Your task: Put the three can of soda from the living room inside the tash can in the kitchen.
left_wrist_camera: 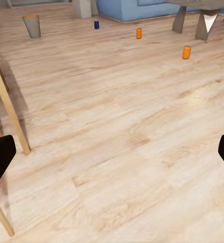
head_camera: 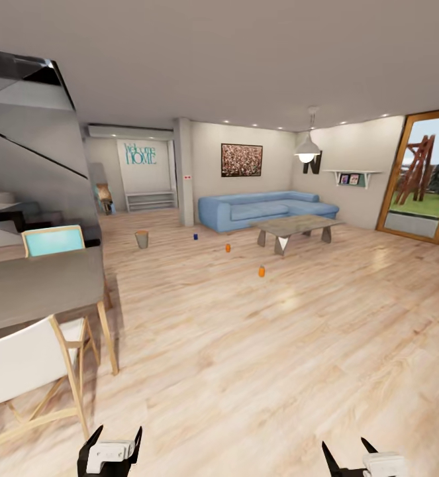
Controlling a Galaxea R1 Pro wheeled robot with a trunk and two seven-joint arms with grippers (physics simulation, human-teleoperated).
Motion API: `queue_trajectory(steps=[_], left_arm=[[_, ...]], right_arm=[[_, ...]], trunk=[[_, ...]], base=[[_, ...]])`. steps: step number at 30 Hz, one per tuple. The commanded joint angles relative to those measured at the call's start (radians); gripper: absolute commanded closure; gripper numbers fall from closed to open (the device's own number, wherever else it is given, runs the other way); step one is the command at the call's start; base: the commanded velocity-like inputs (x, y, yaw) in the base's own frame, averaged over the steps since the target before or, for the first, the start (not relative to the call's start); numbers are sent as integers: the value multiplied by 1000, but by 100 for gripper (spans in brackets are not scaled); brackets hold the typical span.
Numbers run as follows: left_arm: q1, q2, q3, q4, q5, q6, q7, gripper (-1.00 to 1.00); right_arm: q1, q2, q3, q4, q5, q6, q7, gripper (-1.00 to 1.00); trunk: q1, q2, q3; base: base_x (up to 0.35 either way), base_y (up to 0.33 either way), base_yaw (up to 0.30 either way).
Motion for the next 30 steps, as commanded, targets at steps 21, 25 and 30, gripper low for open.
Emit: queue_trajectory(steps=[21,25,30], left_arm=[[0,0,0,-1,0,-1,0,-100],[0,0,0,-1,0,-1,0,-100],[0,0,0,-1,0,-1,0,-100]], right_arm=[[0,0,0,0,1,0,0,-100],[0,0,0,0,1,0,0,-100],[0,0,-1,0,1,-1,0,-100]], trunk=[[0,0,0],[0,0,0],[0,0,0]], base=[[323,0,50],[323,0,0],[323,0,0]])
